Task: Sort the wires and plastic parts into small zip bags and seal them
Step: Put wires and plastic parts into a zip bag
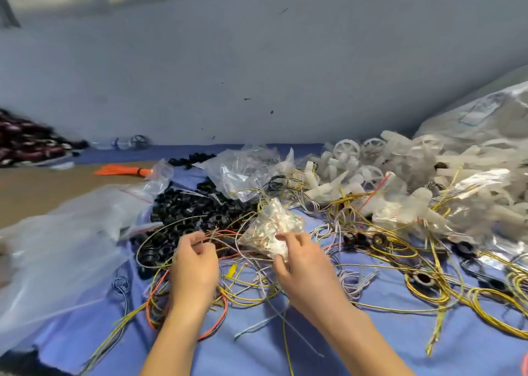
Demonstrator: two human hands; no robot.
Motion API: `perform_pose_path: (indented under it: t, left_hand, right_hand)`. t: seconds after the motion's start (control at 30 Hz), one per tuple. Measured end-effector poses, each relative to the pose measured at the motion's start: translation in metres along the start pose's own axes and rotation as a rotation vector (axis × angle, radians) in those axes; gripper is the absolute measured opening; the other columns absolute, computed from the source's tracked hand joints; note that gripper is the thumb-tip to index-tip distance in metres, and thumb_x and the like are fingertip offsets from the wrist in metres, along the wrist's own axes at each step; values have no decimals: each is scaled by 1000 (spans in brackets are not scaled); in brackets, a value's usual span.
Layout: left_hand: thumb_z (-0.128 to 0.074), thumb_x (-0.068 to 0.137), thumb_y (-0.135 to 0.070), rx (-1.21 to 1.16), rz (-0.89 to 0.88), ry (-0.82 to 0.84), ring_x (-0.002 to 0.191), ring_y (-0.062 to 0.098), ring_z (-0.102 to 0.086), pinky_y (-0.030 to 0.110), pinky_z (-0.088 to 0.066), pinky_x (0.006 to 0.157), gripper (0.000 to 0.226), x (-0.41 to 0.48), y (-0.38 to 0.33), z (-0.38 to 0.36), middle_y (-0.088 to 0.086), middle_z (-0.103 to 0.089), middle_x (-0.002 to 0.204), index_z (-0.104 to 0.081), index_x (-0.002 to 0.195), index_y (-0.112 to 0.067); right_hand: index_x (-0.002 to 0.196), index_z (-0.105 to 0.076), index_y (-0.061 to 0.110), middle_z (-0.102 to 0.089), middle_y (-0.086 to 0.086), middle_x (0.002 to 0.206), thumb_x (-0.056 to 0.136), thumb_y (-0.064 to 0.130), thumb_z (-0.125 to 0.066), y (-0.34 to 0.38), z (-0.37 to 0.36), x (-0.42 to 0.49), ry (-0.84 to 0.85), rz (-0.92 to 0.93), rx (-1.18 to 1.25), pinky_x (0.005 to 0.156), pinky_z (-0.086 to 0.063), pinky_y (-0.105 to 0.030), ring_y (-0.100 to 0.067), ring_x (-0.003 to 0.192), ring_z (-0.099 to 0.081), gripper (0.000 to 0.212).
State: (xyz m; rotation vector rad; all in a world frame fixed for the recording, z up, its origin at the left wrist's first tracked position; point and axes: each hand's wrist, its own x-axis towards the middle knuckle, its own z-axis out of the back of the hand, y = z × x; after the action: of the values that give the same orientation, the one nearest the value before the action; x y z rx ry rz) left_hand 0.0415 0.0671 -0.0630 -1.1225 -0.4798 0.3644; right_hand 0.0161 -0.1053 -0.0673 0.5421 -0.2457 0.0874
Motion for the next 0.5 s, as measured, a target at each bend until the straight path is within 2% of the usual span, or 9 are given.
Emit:
perform_pose_path:
  t: [0.17,0.3,0.4,0.5]
  left_hand:
    - [-52,90,-8,-11,-57,-5,93,22,-58,27,-39,81,25,6,1,7,5,-64,101,-61,113,-12]
    - [-51,91,-14,46,-78,-11,92,18,-55,27,-37,79,25,11,-4,8,1,-63,104,-61,114,-16]
    - [-50,92,-15,135,-90,-57,104,27,-56,33,-41,88,26,21,-6,18,8,-61,114,-61,116,-16]
    - [-48,90,-15,382,-50,-180,115,36,-48,40,-37,97,32,34,3,45,17,-55,124,-61,119,-17]
  right_hand:
    - [137,-39,34,-40,2,141,96,50,-40,6,-18,12,27,23,-171,98,-38,-37,-25,124,-46,44]
    - [128,-45,33,-47,4,131,95,50,-41,7,-25,18,1,22,-222,91,-40,-38,-24,117,-49,37]
    - [130,-43,33,-50,6,128,95,45,-45,7,-30,19,-1,21,-293,88,-40,-38,-25,117,-49,37]
    - [128,-45,33,-53,6,123,99,41,-40,5,-32,19,-47,21,-332,84,-41,-37,-24,112,-52,30]
